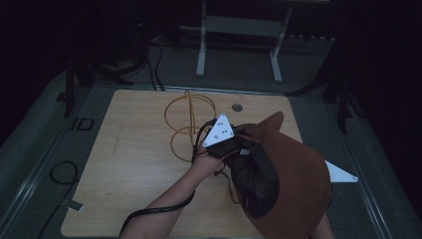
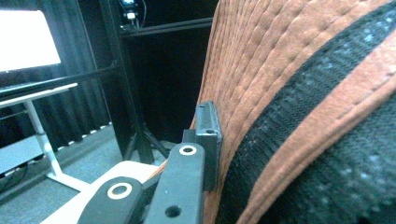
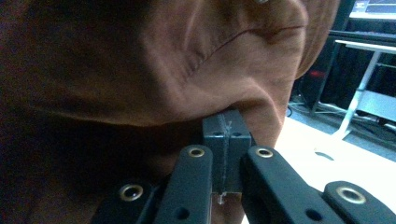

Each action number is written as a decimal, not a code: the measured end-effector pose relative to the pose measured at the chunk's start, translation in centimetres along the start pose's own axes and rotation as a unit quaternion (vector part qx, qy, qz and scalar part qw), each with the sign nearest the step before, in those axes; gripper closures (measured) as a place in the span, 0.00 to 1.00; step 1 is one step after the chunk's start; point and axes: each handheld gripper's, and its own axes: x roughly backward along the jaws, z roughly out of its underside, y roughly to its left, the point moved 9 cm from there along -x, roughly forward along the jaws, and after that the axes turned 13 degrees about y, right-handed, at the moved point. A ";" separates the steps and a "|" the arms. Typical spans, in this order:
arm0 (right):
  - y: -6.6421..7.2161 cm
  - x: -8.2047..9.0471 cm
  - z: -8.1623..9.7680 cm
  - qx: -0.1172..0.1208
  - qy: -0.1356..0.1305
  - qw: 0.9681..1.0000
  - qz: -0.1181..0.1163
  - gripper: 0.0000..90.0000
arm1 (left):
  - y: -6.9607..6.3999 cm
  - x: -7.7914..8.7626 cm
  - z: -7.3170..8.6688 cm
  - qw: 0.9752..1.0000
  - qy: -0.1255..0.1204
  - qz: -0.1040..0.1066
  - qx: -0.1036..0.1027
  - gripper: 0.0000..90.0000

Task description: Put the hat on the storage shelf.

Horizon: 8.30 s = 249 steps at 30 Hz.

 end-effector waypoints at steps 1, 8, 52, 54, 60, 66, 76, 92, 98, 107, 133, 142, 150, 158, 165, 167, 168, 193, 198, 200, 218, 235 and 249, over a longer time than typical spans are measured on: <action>-0.1 0.2 -0.1 -0.008 -0.002 1.000 -0.001 1.00 | 0.1 0.0 0.0 1.000 0.000 0.000 0.003 0.97; -0.6 1.7 -0.1 -0.005 -0.013 1.000 0.018 1.00 | 0.4 0.3 0.0 1.000 -0.007 0.004 0.014 0.97; -0.2 -0.4 -1.5 0.005 -0.007 1.000 0.027 0.99 | -0.4 0.7 -0.9 0.992 -0.065 0.096 0.050 0.95; -0.3 -0.1 -1.7 -0.002 -0.011 1.000 0.021 0.99 | -0.4 0.8 -1.0 0.993 -0.065 0.090 0.046 0.92; -0.9 1.1 -2.5 -0.020 -0.031 0.999 0.009 0.99 | 0.1 1.0 -1.4 0.998 -0.037 0.043 0.034 0.68; -2.2 3.2 -3.7 -0.026 -0.061 0.998 0.021 0.99 | 1.3 1.4 0.1 0.999 0.027 -0.032 0.007 0.52; -4.7 5.4 -4.9 -0.044 -0.074 0.994 0.066 0.99 | 2.8 2.3 3.3 0.991 0.100 -0.087 0.016 0.45; -6.4 5.7 -6.1 -0.050 -0.065 0.991 0.107 0.99 | 2.2 5.7 5.8 0.986 0.146 -0.078 0.002 0.26; -6.4 4.8 -5.8 -0.054 -0.056 0.991 0.109 0.99 | 1.0 5.4 6.5 0.978 0.179 -0.093 -0.048 0.17; -6.2 3.6 -5.6 -0.054 -0.039 0.990 0.126 0.99 | -0.9 3.5 6.5 0.966 0.199 -0.115 -0.118 0.06; -6.5 0.1 -6.0 -0.051 -0.016 0.989 0.140 0.99 | 0.2 8.8 6.4 0.990 0.078 -0.112 0.027 0.03; -7.2 -0.5 -9.0 -0.041 -0.026 0.988 0.147 0.99 | 2.4 12.0 10.9 0.981 0.102 -0.156 0.058 0.03; -7.3 -1.5 -13.0 -0.023 -0.034 0.988 0.148 0.99 | 3.1 14.2 14.5 0.975 0.117 -0.172 0.071 0.03; -6.8 -3.4 -16.5 0.003 -0.032 0.988 0.152 0.99 | 3.6 17.0 17.9 0.970 0.129 -0.190 0.086 0.03; -6.6 -5.5 -19.3 0.009 -0.030 0.989 0.146 0.99 | 4.0 19.6 21.0 0.962 0.140 -0.208 0.110 0.03; -6.2 -6.4 -19.9 0.011 -0.028 0.989 0.142 0.99 | 4.0 20.2 21.8 0.959 0.143 -0.217 0.114 0.03; -6.0 -6.9 -20.1 0.013 -0.027 0.990 0.138 0.99 | 4.0 20.5 22.1 0.958 0.141 -0.220 0.120 0.03; 0.8 -21.6 -17.6 0.040 0.098 0.993 0.043 0.98 | 4.5 22.7 23.5 0.953 0.125 -0.237 0.142 0.03; 1.0 -22.7 -16.6 0.031 0.112 0.993 0.026 0.98 | 4.4 22.5 23.5 0.954 0.124 -0.232 0.145 0.03; 1.1 -23.0 -16.2 0.030 0.120 0.992 0.021 0.96 | 4.3 22.5 23.6 0.954 0.124 -0.230 0.146 0.03; 0.7 -22.6 -13.4 0.016 0.161 0.987 -0.008 0.42 | 4.3 22.4 23.9 0.954 0.122 -0.223 0.161 0.03; 0.6 -19.1 -10.4 -0.002 0.134 0.990 -0.043 0.13 | 4.5 22.7 23.8 0.952 0.118 -0.230 0.163 0.03; -1.6 -14.5 -7.8 0.005 0.093 0.995 -0.025 0.13 | 4.7 22.8 23.9 0.950 0.117 -0.238 0.163 0.03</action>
